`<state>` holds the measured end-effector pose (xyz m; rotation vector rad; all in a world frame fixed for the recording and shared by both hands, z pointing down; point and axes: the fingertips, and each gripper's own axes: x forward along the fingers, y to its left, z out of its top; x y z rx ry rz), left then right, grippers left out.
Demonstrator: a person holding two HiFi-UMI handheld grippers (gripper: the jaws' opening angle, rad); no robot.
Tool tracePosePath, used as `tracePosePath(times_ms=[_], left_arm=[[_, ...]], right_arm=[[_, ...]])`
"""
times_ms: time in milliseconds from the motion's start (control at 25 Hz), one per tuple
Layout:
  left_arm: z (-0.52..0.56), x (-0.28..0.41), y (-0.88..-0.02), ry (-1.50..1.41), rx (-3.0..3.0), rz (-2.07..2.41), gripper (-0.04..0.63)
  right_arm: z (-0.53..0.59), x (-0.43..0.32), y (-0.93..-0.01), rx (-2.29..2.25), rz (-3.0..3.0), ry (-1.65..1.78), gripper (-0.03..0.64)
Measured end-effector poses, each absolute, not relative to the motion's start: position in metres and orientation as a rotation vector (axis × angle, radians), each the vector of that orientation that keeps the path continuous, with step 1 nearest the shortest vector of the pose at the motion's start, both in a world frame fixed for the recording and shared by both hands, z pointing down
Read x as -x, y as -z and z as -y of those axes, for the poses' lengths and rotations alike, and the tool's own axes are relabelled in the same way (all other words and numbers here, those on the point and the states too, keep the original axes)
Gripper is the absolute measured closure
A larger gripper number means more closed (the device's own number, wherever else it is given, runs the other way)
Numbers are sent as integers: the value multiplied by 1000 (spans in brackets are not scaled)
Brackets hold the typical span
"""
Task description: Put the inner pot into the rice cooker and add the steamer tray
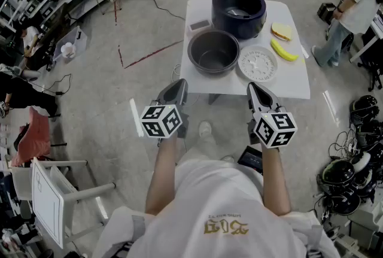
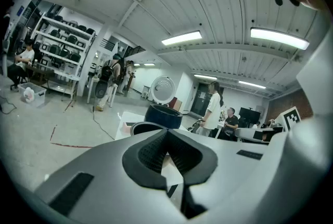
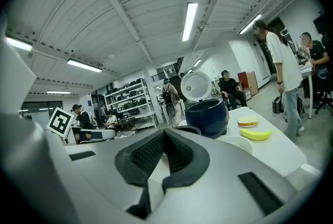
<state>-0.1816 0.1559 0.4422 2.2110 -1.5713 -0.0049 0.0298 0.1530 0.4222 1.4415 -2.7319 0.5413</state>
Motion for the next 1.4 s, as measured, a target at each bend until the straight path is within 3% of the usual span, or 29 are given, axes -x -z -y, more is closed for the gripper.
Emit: tracePosePath(times_ms=[520,560,600,640,720,1400], left_arm=[[-117,209,-455,72,-2177,1556,580],[-109,211,-456,97,-2166,1541,523],[-100,213,-458,117,-2154,1513,421],[-92,214,-461,124,-2146,1486,393],[-78,217,-471,99,-2149,1464,375],[64,240,-554,-79,-2071,1241,354]], right_arm=[[-117,-6,-442,-1432,2719,-661,604],[-110,-4,-445,-1413,2726,-710,585],[-104,-1,-449,-1386,2730,-769,513],[-97,1,-453,-1365,2729,-828,450],[-83,1,-463,-1377,2707,-910,407],[34,15,-543,-1491,2412,-1096,413]])
